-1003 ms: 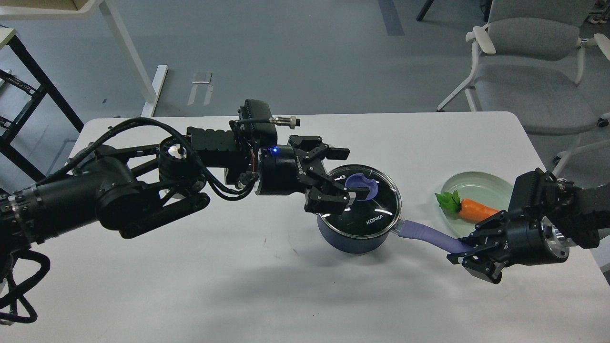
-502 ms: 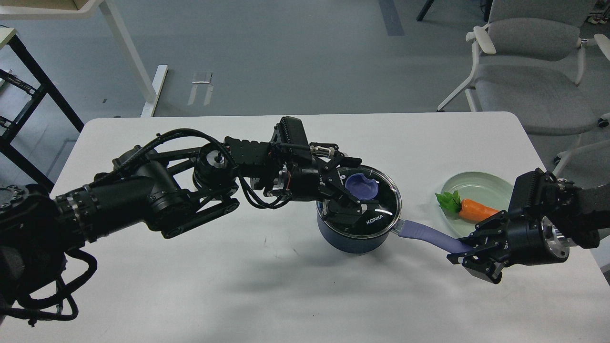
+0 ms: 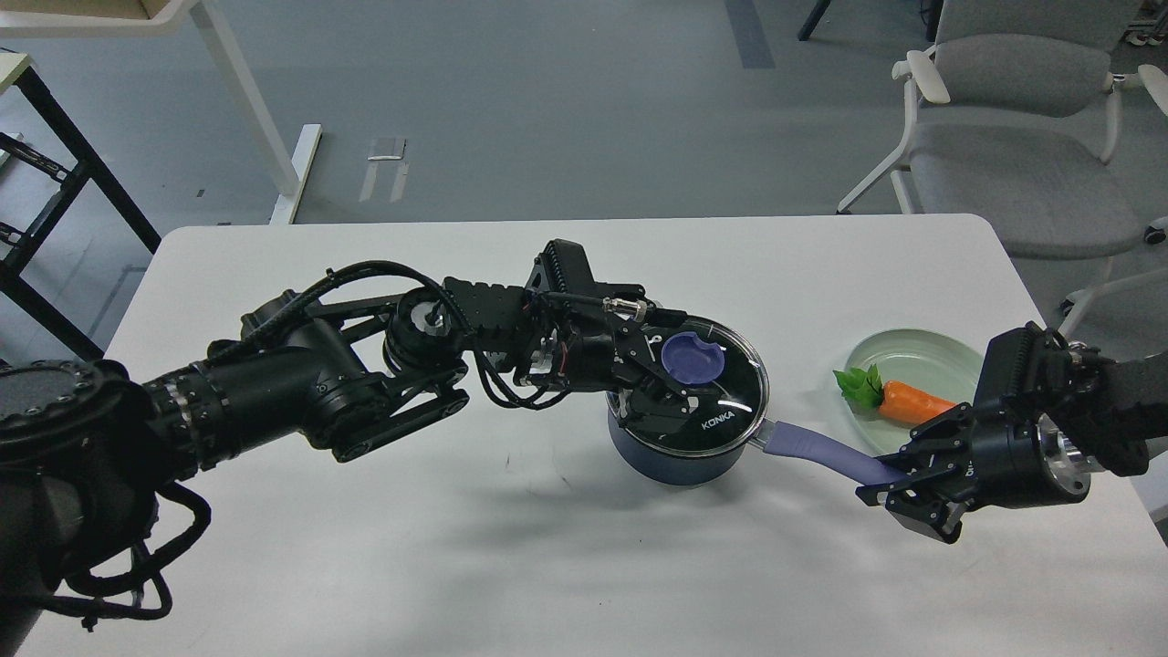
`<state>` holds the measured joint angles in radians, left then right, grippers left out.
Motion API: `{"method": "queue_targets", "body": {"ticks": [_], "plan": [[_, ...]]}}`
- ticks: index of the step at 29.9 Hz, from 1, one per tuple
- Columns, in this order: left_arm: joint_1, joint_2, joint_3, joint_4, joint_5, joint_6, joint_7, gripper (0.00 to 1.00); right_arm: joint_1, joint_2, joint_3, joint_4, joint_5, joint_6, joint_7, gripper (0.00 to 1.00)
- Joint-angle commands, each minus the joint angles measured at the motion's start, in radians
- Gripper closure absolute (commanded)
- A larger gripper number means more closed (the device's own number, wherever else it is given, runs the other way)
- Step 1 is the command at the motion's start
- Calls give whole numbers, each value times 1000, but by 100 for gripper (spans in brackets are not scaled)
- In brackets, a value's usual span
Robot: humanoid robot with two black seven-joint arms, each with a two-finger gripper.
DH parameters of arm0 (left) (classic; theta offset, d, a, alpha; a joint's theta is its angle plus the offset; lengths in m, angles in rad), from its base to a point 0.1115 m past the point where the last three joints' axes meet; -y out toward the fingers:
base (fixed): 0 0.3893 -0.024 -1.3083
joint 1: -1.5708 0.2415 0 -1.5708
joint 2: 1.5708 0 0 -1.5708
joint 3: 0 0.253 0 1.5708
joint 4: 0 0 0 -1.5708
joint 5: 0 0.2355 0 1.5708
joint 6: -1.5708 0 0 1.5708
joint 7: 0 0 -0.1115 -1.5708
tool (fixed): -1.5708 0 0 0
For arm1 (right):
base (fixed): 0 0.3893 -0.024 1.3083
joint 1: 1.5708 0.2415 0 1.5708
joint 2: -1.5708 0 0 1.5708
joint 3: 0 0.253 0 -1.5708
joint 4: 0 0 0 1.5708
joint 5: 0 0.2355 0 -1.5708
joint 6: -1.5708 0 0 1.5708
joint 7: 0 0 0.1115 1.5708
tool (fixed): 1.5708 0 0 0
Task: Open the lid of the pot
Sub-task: 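Close the left gripper on the purple knob of the glass lid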
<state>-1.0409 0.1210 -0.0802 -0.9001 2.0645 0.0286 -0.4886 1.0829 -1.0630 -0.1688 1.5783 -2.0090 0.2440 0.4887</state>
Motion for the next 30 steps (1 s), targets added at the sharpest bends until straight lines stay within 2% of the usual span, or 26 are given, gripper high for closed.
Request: {"method": "queue_targets", "body": {"ticks": [1,6,9,15,17,20,23,30], "plan": [[2,-17,5,26,0,10,0,1,0,0,0,0,1,0,0,66],[5,-32,22,55,-1,43,0,1,0,0,0,0,1,0,0,66],[7,-32,22,55,-1,47,0,5,0,0,0,0,1,0,0,66],[8,-35,28,55,-1,50,0,23,0,-2,0,0,1,0,0,66],[12,-37,34,55,-1,50,0,32,0,-2,0,0,3,0,0,66],[12,-37,34,55,0,50,0,41,0,-3,0,0,3,0,0,66],[9,-35,33,53,-1,50,0,61,0,-6,0,0,3,0,0,66],[-27,-17,28,-11,-12,50,7,62,0,-9,0,0,4,0,0,66]]}}
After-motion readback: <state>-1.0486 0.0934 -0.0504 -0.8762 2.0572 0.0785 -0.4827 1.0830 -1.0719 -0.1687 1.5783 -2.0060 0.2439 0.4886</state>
